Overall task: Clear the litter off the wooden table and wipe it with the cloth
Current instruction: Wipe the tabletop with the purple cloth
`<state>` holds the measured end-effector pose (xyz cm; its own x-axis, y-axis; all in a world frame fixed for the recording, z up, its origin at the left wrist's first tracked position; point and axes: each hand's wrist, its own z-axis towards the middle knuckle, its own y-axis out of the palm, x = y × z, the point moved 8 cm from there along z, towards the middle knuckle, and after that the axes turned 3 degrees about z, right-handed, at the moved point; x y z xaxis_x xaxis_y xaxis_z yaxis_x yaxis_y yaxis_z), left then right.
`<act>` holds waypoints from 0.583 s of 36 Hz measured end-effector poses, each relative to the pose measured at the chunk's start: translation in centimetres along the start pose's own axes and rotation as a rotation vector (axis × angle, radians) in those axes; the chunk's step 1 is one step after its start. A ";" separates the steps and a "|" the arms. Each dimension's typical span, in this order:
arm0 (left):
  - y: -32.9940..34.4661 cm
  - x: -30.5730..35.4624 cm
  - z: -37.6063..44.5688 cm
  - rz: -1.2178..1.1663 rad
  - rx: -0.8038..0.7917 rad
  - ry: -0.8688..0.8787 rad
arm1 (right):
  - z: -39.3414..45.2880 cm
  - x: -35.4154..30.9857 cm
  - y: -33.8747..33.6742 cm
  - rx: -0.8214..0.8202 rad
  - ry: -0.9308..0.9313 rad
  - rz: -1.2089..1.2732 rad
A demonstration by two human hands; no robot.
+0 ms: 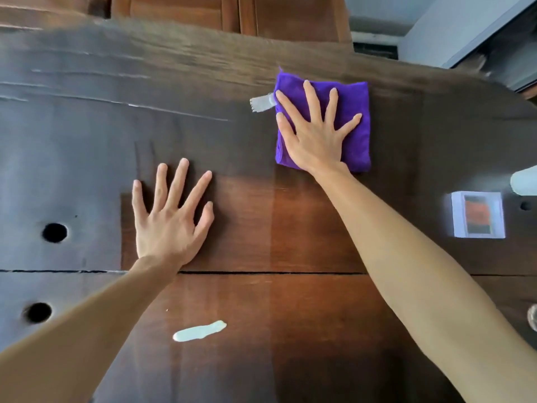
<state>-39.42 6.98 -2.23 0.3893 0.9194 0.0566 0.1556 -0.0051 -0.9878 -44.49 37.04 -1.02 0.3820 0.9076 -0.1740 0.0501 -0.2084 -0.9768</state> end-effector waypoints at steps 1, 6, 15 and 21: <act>0.1 0.0 0.1 0.006 -0.004 0.001 | 1.4 -0.1 -0.3 0.007 0.008 -0.001; 0.1 -0.2 0.3 0.037 -0.002 0.012 | 7.8 -0.9 -1.3 0.017 0.060 -0.001; 0.1 -0.1 0.2 0.042 -0.004 0.019 | 12.5 -1.6 -2.7 0.027 0.046 -0.013; 0.1 -0.3 0.2 0.036 0.002 0.025 | 11.8 -2.1 -2.6 0.035 0.036 -0.019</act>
<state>-39.75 6.77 -2.43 0.4176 0.9083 0.0242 0.1387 -0.0374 -0.9896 -56.31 40.00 0.38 0.4140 0.8976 -0.1512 0.0259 -0.1777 -0.9837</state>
